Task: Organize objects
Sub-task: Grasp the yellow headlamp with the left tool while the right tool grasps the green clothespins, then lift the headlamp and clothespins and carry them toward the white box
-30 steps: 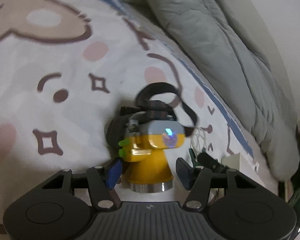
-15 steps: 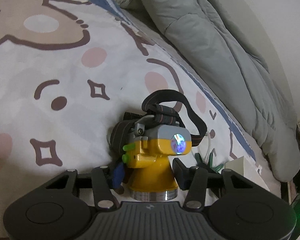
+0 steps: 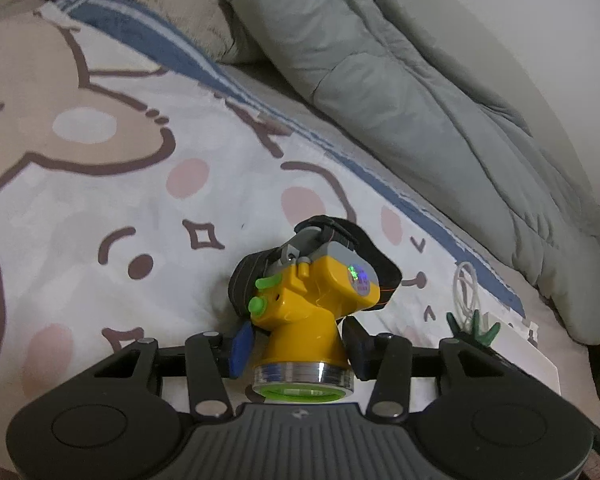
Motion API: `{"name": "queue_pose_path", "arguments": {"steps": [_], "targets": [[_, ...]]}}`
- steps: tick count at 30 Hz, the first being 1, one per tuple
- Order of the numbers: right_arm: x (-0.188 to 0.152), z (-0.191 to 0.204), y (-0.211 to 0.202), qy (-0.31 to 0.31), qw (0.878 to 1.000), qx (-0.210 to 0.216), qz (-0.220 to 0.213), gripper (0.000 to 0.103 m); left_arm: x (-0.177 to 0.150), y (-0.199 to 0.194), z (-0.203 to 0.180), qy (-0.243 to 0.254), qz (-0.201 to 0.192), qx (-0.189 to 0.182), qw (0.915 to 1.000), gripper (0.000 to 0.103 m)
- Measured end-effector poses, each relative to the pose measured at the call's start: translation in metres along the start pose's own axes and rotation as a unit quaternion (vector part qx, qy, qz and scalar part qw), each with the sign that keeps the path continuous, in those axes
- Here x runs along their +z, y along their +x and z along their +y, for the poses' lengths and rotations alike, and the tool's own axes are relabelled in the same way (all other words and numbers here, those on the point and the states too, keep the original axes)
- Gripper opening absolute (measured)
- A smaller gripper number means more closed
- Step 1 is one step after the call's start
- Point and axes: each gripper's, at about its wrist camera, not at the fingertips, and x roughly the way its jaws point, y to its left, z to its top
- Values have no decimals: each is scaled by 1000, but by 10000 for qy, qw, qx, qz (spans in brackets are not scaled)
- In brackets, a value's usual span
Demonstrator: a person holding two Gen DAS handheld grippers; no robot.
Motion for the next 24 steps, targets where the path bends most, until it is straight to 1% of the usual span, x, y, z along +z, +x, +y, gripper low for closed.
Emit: {"name": "queue_pose_path", "arguments": {"steps": [4,9,14,19,24], "targets": [[6,0,-21,-8,9999,24,-136,28,2,-18,-11,122,-153,-12,9998,48],[14,1,-49,6,9994,87,-329,28,5,-48,-30,538,-399,88,9977,48],[19,4,-76,-42,9990,120,-421,28,4,-83,-47,1042,-671,201,9921,48],[25,2,-108,-94,9985,129,-516,28,4,-115,-53,1180,-867,194,9890,48],[28,-2,-140,-2,9983,39,-582,28,-3,-142,-60,1439,-1060,273,9835,48]]}}
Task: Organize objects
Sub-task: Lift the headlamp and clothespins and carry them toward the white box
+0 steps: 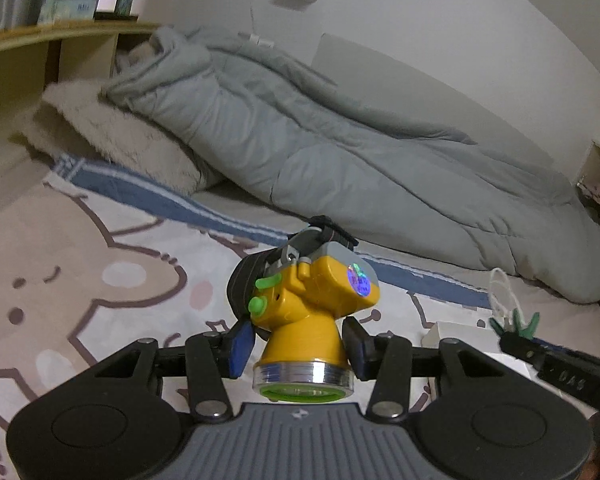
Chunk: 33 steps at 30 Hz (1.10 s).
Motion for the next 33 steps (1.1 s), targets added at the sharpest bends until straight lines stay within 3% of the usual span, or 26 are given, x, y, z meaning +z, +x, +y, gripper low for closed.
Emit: {"name": "queue_pose_path", "arguments": {"steps": [14,33], "targets": [[-12,17,-71,139,9998,-77,-106,28,-15,-48,-14,617,-245,100,9977,49],[-32,20,-99,84,9996,-264,-38,28,-34,-62,-39,1204,-394,15,9919,49]]}}
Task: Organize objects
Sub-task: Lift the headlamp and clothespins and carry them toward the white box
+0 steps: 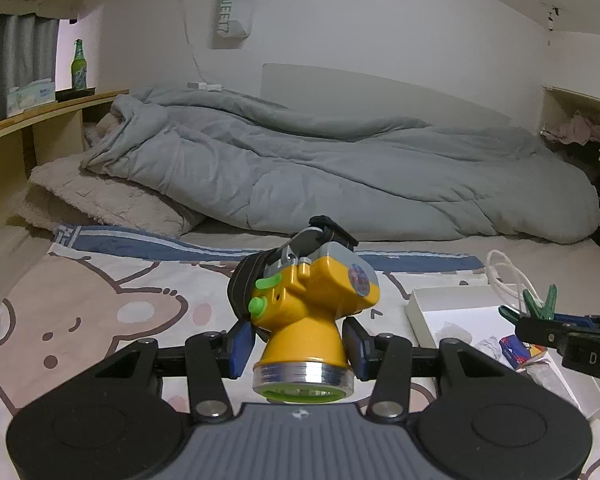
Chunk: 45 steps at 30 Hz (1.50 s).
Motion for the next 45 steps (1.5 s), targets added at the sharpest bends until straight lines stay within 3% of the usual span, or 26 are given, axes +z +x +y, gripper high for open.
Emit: {"name": "queue_pose_path", "arguments": {"steps": [9,27,31,36,45], "targets": [[4,-8,-8,48,9999,43,-135,28,4,0,-3,-105,-85,-154,9998,49],[-5,-92,-5,763,9953,-581,-136,28,3,18,-50,-29,-22,-649,9979,49],[-6,-106,1,925,9939,-587,-81,28,6,29,-71,291,-75,-662,9974,49],[-12,-124,14,1091,9926,-539,25,28,16,54,-95,326,92,-845,9959,49],[-28,-152,57,1400,9873,-543,521,28,38,98,-152,914,94,-1223,9882,49]]}}
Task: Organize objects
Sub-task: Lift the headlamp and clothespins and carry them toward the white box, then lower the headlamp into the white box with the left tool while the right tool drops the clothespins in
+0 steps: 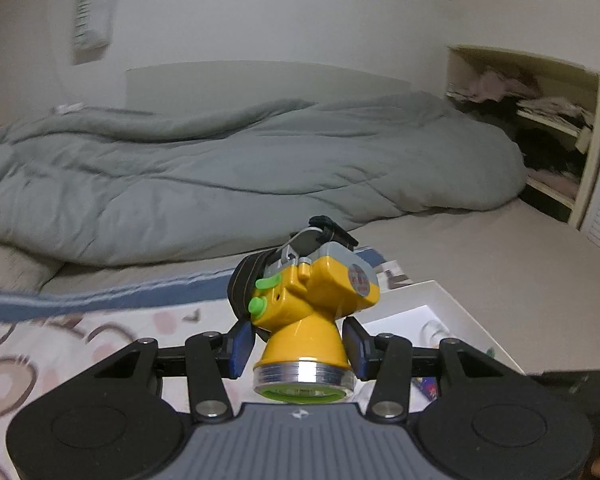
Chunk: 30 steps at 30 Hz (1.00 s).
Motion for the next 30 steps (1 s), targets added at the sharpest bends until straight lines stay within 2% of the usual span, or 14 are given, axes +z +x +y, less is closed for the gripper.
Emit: {"name": "queue_pose_path", "arguments": {"steps": [7,10,16,20,24,27,28,29,30], "targets": [[-12,-9,28,-104,9992,3,387,28,11,60,-26,238,296,-493,9981,49],[-17,-19,38,-44,9985,-19,542,28,13,85,-38,493,448,-620,9959,49],[-25,-36,46,89,9974,-15,717,29,8,131,-68,1433,728,-957,9823,49],[-29,-36,52,39,9965,101,825,28,-4,159,-77,1768,934,-1118,9734,49],[-28,-34,60,44,9961,189,862,29,-15,179,-75,1687,1084,-1077,9737,49],[-28,-31,63,27,9962,263,826,29,-18,190,-72,1578,1178,-905,9762,51],[-28,-30,65,-1,9963,301,805,30,-18,191,-70,1476,1157,-866,9784,55],[-27,-29,66,-23,9964,312,786,34,-17,190,-68,1363,1152,-852,9803,66],[-27,-28,67,-30,9966,290,768,41,-15,191,-66,1241,1166,-846,9817,71]]}}
